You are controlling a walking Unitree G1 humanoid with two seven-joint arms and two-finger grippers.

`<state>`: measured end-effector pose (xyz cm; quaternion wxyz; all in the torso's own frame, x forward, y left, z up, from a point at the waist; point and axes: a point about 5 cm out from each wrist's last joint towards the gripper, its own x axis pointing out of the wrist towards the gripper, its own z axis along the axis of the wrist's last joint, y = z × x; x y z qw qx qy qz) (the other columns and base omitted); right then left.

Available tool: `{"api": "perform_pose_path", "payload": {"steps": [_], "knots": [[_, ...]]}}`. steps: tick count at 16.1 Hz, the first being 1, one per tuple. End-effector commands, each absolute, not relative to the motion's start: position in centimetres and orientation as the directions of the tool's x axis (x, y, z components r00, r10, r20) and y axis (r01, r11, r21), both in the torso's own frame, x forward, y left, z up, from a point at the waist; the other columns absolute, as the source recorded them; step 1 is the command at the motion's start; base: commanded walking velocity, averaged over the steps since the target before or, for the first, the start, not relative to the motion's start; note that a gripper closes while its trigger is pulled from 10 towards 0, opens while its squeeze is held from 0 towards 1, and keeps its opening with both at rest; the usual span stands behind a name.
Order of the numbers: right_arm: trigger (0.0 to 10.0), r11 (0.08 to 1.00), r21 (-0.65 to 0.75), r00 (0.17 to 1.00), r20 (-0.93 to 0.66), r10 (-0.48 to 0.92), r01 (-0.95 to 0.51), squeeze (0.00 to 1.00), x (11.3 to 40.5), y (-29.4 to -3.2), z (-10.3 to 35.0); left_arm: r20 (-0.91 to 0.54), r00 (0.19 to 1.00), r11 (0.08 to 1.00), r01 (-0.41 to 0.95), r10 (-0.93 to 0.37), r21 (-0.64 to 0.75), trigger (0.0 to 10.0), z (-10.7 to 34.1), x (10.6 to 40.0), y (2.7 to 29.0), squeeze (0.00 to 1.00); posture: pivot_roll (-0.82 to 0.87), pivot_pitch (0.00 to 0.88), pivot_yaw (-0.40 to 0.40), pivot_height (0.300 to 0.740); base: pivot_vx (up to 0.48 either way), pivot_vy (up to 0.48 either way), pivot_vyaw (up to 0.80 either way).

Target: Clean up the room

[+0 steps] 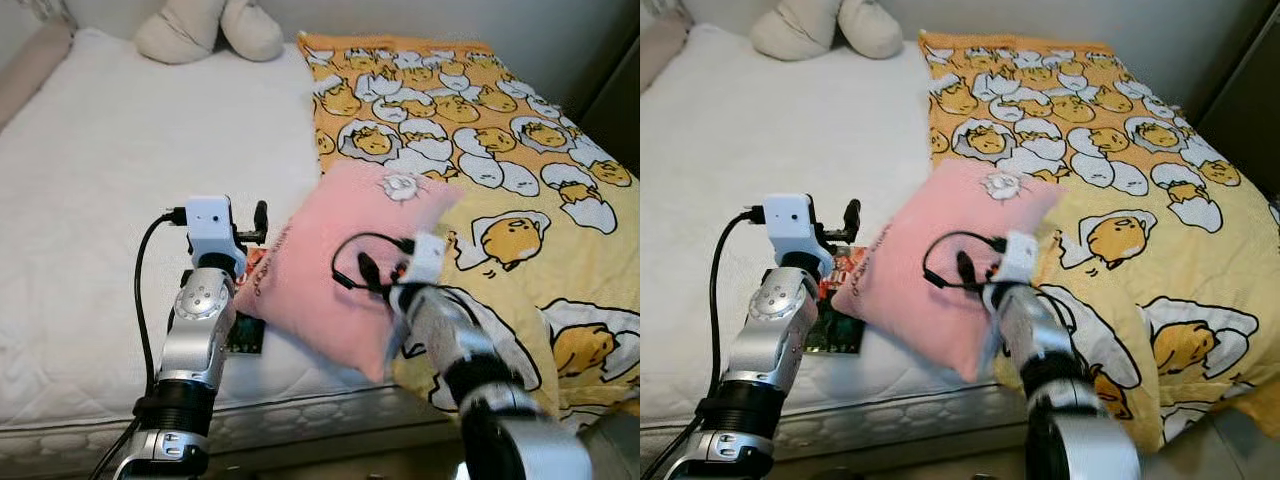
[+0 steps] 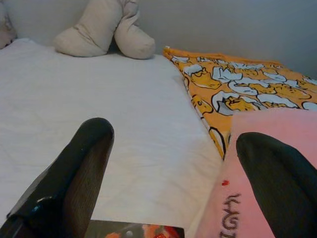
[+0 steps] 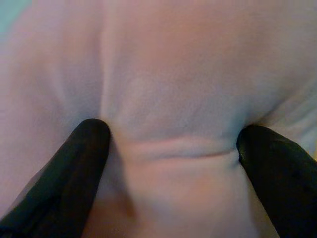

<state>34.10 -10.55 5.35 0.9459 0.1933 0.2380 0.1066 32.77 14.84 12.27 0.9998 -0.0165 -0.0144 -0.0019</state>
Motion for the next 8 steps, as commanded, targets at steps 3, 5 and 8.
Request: {"api": "perform_pose_path", "payload": {"steps": [3, 5, 8], "knots": [[0.0, 0.818, 0.570, 0.741, -0.582, 0.336, 0.077, 0.00, 31.2, -10.0, 1.1, 0.043, 0.999, 1.000, 0.000, 0.001, -0.022, 10.0, 12.8, 32.7, 15.0, 0.00, 0.09, 0.034, -0.078, 0.740, 0.000, 0.000, 0.00], [0.0, 0.842, 0.532, 0.715, -0.623, 0.318, 0.090, 0.00, 30.2, -10.4, -0.1, 0.051, 0.999, 1.000, 0.000, 0.001, -0.011, 10.0, 13.0, 32.6, 15.1, 0.00, 0.11, 0.023, -0.080, 0.740, 0.000, 0.000, 0.00], [0.0, 0.896, 0.443, 0.695, -0.653, 0.301, 0.028, 0.00, 30.2, -11.3, -0.3, 0.051, 0.999, 1.000, -0.011, 0.012, -0.009, 10.0, 13.1, 32.6, 15.3, 0.00, 0.10, 0.014, -0.086, 0.740, 0.000, 0.000, 0.00]]}}
